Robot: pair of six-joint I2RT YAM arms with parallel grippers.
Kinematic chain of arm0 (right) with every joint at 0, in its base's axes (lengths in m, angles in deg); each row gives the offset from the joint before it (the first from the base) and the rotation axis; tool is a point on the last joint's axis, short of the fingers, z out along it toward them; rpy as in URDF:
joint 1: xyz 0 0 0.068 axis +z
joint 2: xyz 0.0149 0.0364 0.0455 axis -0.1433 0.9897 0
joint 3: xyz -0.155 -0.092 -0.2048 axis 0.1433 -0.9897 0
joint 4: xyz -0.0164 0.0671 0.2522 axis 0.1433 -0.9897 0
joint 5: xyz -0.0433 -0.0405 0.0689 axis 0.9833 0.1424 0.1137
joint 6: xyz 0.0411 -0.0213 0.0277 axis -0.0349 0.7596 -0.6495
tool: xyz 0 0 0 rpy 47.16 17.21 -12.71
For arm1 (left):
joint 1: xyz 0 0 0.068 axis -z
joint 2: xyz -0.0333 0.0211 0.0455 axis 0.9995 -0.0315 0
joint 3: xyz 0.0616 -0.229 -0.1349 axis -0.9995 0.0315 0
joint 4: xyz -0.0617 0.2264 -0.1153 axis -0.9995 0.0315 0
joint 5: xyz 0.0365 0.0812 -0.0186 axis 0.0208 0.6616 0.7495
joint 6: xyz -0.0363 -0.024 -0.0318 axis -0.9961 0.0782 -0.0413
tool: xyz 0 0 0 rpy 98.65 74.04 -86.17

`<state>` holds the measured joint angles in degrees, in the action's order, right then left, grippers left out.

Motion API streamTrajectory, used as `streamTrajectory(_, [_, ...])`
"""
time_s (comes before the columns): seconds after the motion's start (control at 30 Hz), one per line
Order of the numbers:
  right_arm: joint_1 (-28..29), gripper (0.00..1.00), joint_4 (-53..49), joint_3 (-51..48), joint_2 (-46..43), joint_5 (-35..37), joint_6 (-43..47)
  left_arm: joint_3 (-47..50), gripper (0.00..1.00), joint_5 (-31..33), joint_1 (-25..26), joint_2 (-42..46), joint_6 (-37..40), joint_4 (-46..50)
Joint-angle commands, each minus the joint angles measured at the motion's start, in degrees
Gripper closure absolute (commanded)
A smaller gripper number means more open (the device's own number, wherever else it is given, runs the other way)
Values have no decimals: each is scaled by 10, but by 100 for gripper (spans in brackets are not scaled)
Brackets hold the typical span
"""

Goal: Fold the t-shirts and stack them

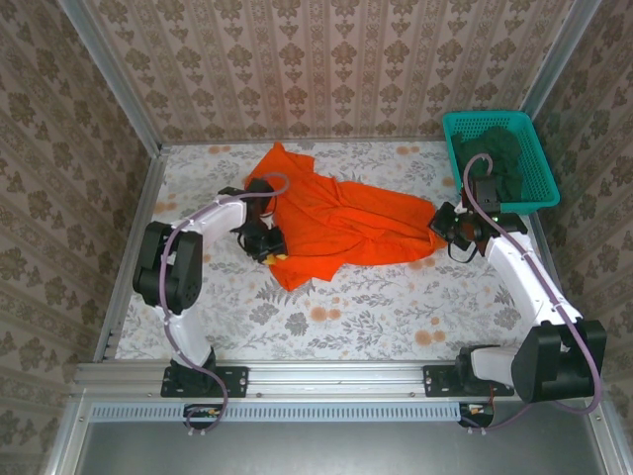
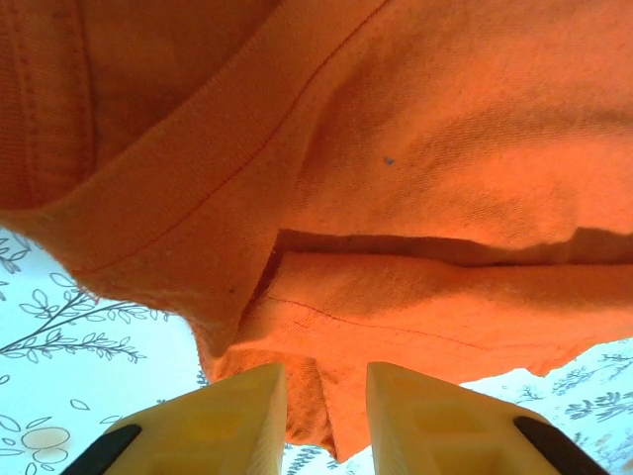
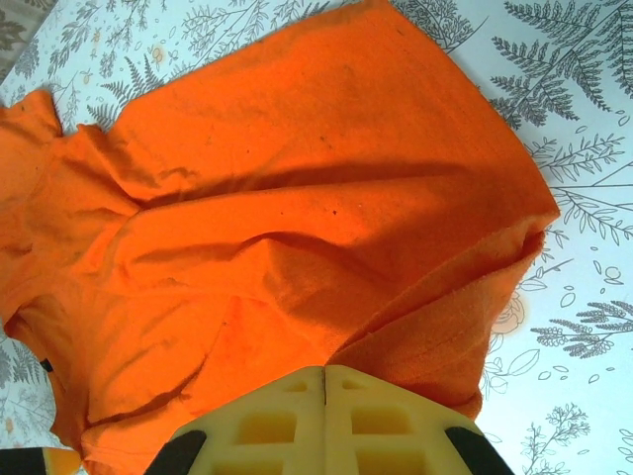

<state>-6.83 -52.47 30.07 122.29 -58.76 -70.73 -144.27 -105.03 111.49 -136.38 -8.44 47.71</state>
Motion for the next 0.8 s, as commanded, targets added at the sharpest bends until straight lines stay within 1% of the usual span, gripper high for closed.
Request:
streamTrajectory(0.0, [4, 100, 8, -5, 0, 5, -4, 8, 73, 23, 5, -5, 16, 28])
streamTrajectory(0.33, [4, 100, 12, -12, -2, 3, -4, 11, 73, 56, 11, -12, 25, 35])
streamTrajectory(0.77, [4, 100, 10, -18, -10, 1, -3, 11, 72, 45, 10, -26, 21, 13])
